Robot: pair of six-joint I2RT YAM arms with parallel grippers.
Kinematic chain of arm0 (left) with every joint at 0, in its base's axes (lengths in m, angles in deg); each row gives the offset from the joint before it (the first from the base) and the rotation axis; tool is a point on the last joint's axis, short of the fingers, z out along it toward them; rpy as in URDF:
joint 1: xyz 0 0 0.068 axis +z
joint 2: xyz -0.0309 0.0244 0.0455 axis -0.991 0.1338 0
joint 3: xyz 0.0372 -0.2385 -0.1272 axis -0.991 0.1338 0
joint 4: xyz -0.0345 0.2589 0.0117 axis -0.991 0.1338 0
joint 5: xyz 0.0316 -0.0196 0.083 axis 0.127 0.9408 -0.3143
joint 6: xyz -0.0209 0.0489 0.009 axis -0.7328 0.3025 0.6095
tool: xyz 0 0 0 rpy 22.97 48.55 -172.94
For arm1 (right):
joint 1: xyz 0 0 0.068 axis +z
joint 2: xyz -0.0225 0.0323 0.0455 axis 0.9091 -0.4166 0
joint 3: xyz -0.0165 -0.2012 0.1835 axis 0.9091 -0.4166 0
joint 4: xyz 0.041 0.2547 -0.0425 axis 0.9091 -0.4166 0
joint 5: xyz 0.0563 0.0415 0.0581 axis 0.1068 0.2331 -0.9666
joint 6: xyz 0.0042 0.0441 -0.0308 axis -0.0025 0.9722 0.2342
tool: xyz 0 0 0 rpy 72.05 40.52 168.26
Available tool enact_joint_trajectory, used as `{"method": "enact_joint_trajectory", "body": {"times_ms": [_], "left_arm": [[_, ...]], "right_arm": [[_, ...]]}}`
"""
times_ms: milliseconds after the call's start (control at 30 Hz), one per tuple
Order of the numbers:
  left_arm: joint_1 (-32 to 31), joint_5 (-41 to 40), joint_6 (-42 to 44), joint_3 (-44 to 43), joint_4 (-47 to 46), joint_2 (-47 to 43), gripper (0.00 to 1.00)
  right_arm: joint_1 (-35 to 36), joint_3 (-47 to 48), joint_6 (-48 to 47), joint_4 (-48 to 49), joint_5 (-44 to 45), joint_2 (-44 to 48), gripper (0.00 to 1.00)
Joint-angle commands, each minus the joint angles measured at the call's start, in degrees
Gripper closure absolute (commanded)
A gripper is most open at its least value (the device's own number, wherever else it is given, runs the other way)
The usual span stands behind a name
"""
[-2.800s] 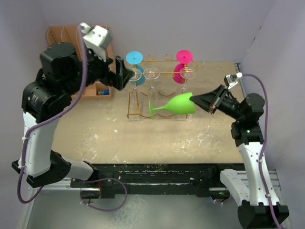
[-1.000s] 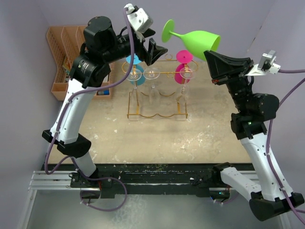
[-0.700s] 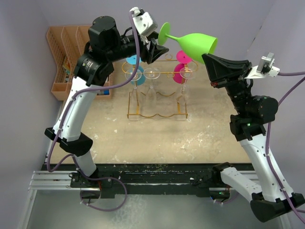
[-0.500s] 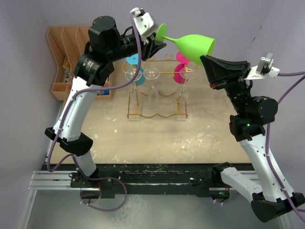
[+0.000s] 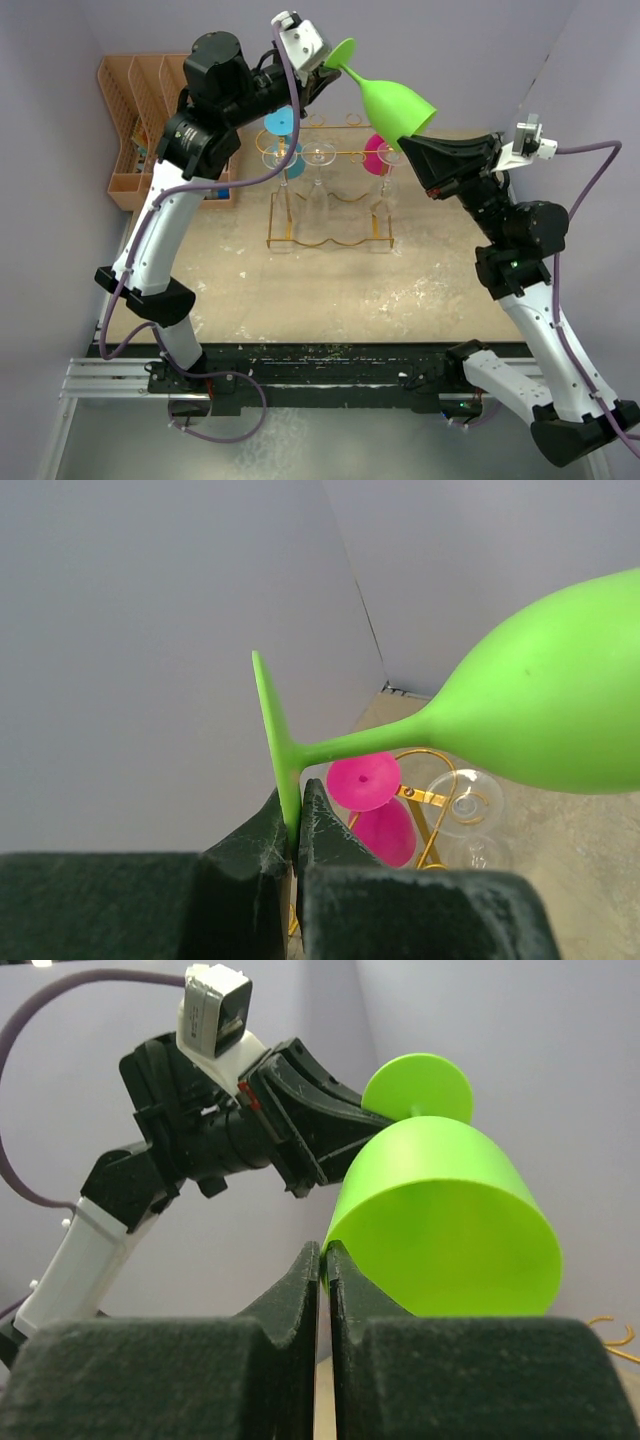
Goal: Place the wine glass upside down on the wine glass rack
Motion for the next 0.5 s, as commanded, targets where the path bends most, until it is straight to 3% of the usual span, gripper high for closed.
{"method": "enact_joint_trajectory", "body": {"times_ms": [0,33,267,333,433,467], "left_arm": [[0.05,0.9,3.73,-2.05,-0.99,-0.74,1.0],[0.07,0.97,4.06,-2.22,-0.81,-0.74,1.0],[0.09,2.24,7.44,-2.31,0.98,-1.63,1.0],[0.05,2.42,9.07,-1.81,1.09,-2.03,1.0],[0.06,4.16,13.99,-0.27,2.4,-3.07,1.0],[0.02,5.22,16.01,0.76,2.93,-3.78,1.0]], "right_arm": [[-0.06,-0.42,-1.58,-0.49,2.27,2.94,0.87],[-0.06,-0.28,-2.19,-1.83,2.33,3.29,0.79],[-0.06,0.49,-7.46,-9.81,4.4,6.02,0.5],[-0.06,2.27,-9.62,-14.51,3.46,6.2,0.33],[-0.06,8.13,-17.01,-29.51,-4.88,5.87,0.03],[-0.09,10.42,-19.32,-34.25,-6.58,5.62,0.0]]}}
